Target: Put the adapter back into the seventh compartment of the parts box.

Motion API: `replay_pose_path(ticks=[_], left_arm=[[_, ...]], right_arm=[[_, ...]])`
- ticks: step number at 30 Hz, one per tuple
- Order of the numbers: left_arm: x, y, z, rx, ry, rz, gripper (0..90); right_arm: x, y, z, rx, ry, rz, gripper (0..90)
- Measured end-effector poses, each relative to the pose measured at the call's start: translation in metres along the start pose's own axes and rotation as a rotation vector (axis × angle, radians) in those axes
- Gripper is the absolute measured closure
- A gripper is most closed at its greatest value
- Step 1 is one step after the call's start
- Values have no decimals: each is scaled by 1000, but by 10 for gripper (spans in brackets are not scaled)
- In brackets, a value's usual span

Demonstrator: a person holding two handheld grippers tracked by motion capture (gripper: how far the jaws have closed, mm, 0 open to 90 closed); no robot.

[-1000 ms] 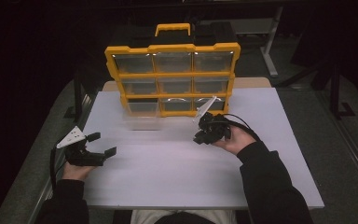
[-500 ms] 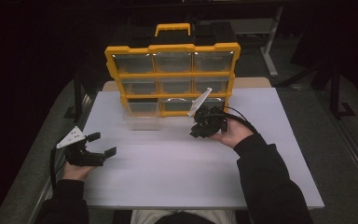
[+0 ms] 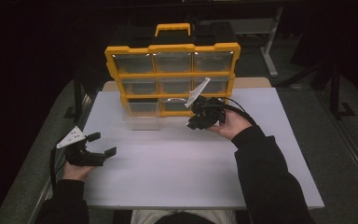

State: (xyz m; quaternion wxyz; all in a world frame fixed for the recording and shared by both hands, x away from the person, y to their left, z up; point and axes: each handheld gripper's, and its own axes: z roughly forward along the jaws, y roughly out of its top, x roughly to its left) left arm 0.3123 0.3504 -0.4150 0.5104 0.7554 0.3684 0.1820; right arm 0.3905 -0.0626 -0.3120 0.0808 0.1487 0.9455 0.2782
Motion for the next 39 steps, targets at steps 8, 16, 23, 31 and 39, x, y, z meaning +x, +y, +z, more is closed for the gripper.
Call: replay_pose_path(ticks=[8, 16, 23, 31, 39], left_arm=[[0, 0, 0, -2, -1, 4, 0], [0, 0, -1, -2, -2, 1, 0], [0, 0, -1, -1, -2, 2, 0], [0, 0, -2, 1, 0, 1, 0], [0, 0, -2, 1, -1, -1, 0]], right_arm=[[-6, 10, -3, 5, -11, -3, 751], [-11, 17, -7, 6, -22, -3, 751], [-14, 25, -7, 10, -24, -10, 752], [-17, 36, -10, 6, -31, -21, 751], [-18, 47, -8, 7, -27, -31, 751]])
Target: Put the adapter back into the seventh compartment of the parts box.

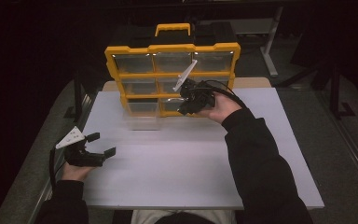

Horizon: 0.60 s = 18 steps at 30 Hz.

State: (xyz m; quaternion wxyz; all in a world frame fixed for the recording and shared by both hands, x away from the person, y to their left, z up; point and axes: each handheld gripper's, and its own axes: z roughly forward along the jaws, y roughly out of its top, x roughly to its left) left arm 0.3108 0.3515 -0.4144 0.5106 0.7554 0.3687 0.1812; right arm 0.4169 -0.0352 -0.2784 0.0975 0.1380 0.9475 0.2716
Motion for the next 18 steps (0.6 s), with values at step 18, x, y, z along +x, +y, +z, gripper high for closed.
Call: replay_pose_path(ticks=[18], left_arm=[[0, 0, 0, -1, -2, 4, 0]], right_arm=[[-7, 27, 14, -8, 4, -15, 751]])
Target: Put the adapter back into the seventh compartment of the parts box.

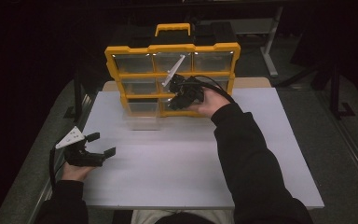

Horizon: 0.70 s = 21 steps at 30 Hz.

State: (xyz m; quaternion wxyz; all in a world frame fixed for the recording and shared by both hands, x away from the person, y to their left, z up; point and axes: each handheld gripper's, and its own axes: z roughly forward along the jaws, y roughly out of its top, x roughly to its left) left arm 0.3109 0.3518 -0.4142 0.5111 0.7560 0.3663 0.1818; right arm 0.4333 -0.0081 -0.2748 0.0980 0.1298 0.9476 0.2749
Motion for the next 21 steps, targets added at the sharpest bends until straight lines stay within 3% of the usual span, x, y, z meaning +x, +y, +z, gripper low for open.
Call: replay_pose_path(ticks=[14, 21], left_arm=[[0, 0, 0, 0, -4, 1, 0], [-2, 0, 3, 10, -12, 9, 0]], right_arm=[[-6, 17, 10, -13, 6, -3, 751], [-4, 31, 24, -19, 22, -22, 751]])
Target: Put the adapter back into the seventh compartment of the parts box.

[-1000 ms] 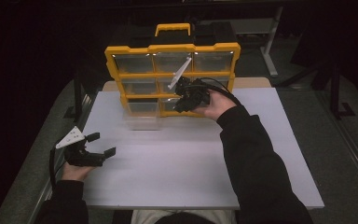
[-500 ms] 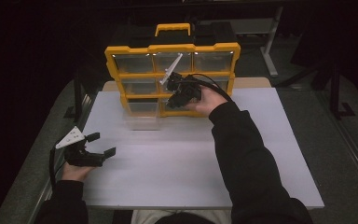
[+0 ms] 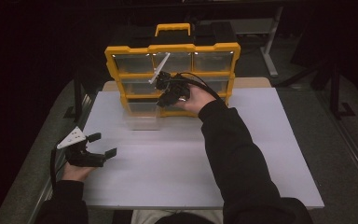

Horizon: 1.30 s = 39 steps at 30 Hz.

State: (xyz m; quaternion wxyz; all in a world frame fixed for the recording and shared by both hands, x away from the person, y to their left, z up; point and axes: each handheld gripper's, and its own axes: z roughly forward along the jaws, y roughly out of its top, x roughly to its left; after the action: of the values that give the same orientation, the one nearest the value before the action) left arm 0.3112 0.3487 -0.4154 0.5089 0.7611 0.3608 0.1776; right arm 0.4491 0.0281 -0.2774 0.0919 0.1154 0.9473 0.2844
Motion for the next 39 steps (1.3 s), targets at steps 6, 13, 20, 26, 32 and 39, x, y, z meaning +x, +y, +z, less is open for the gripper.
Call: replay_pose_path(ticks=[6, 13, 20, 26, 32, 39], left_arm=[[0, 0, 0, -2, -2, -1, 0], [0, 0, -1, -3, -1, -1, 0], [0, 0, -1, -2, -2, -2, 0], [0, 0, -1, -3, -3, -3, 0], [0, 0, -1, -3, -2, -2, 0], [0, 0, -1, -1, -3, -3, 0]], right_arm=[[1, 9, 11, 2, 7, -9, 751], [-1, 17, 22, -2, 22, -9, 752], [-2, 20, 34, -2, 34, -10, 751], [-3, 23, 45, -2, 40, -14, 751], [-2, 26, 60, 0, 57, -19, 751], [-3, 27, 81, 22, 69, -20, 751]])
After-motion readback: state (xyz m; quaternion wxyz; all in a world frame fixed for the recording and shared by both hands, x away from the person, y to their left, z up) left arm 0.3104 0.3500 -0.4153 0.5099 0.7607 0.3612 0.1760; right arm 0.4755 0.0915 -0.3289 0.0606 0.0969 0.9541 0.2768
